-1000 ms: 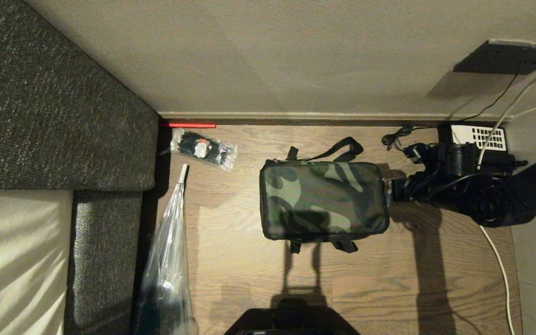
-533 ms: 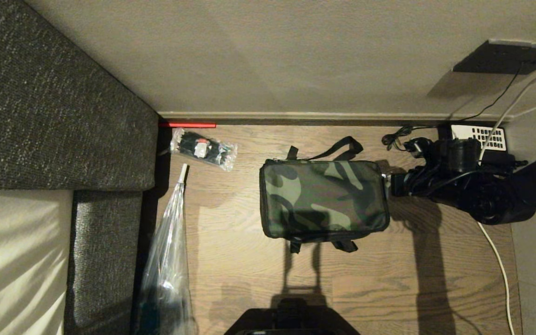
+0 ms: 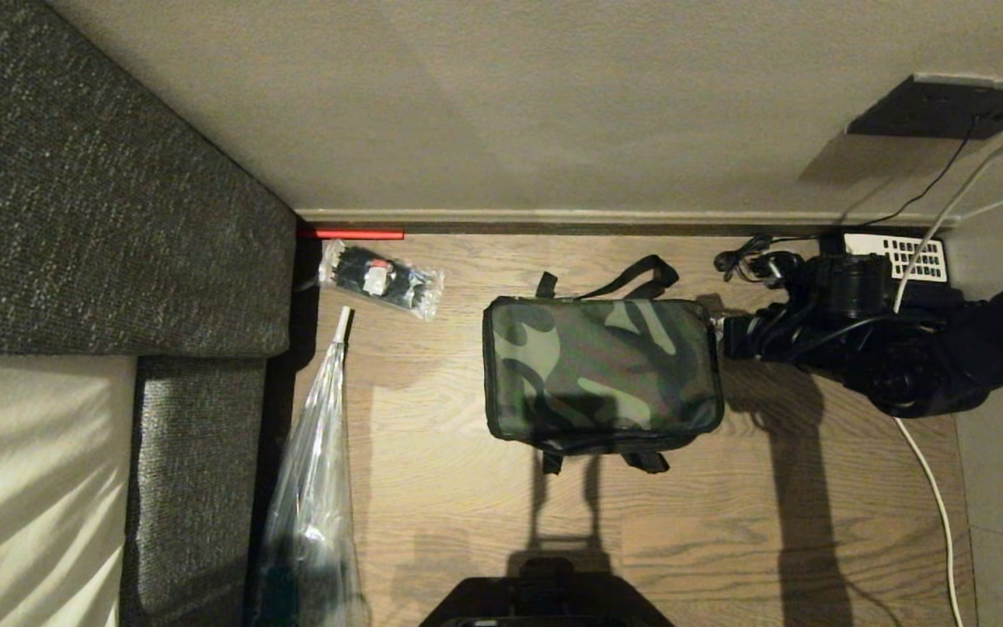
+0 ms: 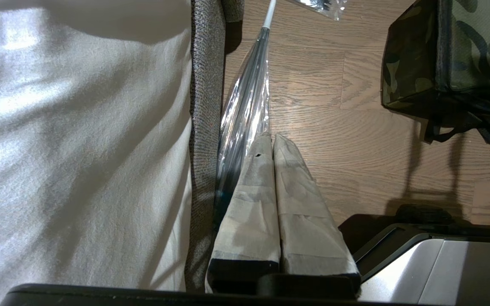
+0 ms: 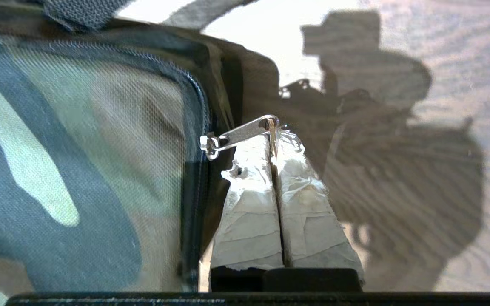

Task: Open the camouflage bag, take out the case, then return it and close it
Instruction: Open the top of the storage box

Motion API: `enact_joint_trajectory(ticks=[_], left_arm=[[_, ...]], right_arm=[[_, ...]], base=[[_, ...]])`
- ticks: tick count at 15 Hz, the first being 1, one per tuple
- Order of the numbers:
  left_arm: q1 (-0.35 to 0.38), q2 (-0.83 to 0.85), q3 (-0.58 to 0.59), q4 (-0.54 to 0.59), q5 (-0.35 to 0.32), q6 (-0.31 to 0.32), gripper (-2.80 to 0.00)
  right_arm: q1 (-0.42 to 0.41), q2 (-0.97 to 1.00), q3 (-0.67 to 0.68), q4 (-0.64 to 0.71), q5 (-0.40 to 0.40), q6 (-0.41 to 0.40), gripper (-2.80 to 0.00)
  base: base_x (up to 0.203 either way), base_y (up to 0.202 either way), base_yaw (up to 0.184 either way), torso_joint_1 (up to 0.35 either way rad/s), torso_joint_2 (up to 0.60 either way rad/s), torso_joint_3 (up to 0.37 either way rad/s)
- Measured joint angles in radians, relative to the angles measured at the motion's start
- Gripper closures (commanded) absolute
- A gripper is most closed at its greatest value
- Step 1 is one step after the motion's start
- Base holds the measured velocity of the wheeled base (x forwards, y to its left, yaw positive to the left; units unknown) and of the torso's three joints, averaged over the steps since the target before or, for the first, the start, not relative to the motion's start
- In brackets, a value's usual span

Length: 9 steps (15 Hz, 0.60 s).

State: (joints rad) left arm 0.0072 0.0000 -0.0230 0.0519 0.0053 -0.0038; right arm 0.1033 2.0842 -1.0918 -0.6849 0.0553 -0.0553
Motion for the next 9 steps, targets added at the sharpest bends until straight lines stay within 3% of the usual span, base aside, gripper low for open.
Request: enact_joint_trajectory(ticks=[9], left_arm=[[0.0, 0.0, 0.0, 0.001, 0.0, 0.0, 0.0]], right_arm=[[0.01, 0.012, -0.036, -0.013, 0.002, 0.006, 0.0]], base=[[0.0, 0.0, 0.0, 0.0, 0.0, 0.0]])
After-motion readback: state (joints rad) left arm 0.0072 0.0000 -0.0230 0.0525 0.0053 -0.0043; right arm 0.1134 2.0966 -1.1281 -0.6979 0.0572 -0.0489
